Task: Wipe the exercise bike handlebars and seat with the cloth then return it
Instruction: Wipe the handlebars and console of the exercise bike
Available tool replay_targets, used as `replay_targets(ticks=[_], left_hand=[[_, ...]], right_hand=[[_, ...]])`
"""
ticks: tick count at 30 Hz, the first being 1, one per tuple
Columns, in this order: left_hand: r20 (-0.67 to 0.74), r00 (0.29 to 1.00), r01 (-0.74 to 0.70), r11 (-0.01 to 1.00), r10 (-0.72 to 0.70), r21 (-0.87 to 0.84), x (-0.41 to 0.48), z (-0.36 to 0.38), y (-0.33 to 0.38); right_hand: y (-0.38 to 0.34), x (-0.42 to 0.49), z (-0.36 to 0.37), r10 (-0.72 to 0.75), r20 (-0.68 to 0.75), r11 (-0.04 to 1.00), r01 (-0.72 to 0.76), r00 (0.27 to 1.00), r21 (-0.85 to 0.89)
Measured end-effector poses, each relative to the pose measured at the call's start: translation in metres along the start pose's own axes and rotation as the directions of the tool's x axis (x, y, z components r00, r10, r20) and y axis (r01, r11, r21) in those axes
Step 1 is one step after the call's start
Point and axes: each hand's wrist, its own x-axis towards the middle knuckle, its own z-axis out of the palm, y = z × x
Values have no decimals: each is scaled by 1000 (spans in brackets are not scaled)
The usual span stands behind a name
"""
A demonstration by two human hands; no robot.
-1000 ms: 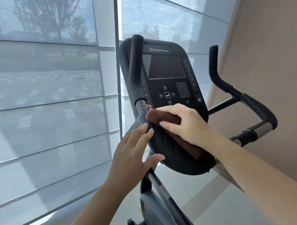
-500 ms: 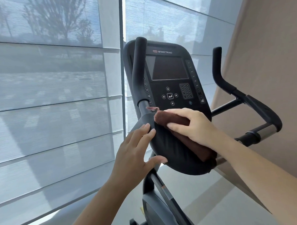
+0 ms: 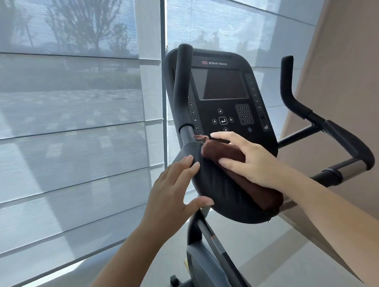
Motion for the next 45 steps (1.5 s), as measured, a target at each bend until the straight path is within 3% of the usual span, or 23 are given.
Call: replay_targets(ticks=[5,11,16,20,24,29,33,37,42,45], left_hand=[[29,999,16,1000,-17,26,1,-1,2],[28,999,33,999,-32,-16,-2,0,1],[-22,1000,15,1000,-16,-26,-2,3,1],[-15,999,31,999,-31,-19,-3,5,1],[-41,999,26,998,-29,-61,-5,7,0],[-115,993,-49,995,39,-90,-4,12,-9],[-164,982,-121,979,94,-164,1,12,-20],[-169,978,-154,967,120,-203,3,11,-28],[-163,968,-232,932,192,-280,5,10,-44],[-151,954,-295,906,260,-305,8,11,-52]], right_hand=[[4,12,2,-5,13,995,4,1000,97],[14,-29,-8,-72,36,997,72,997,-2],[4,18,3,-27,-38,995,31,999,90],[5,31,7,-20,-13,994,22,1000,112],[9,-9,-2,-27,37,998,29,999,-57],[1,-50,-1,-3,-81,991,-7,997,-131],[-16,-13,10,30,-139,985,-53,990,-167],[-30,20,23,58,-149,965,-93,987,-245],[-39,-22,28,126,-187,934,-180,974,-309],[-47,-41,34,172,-278,923,-253,945,-290]])
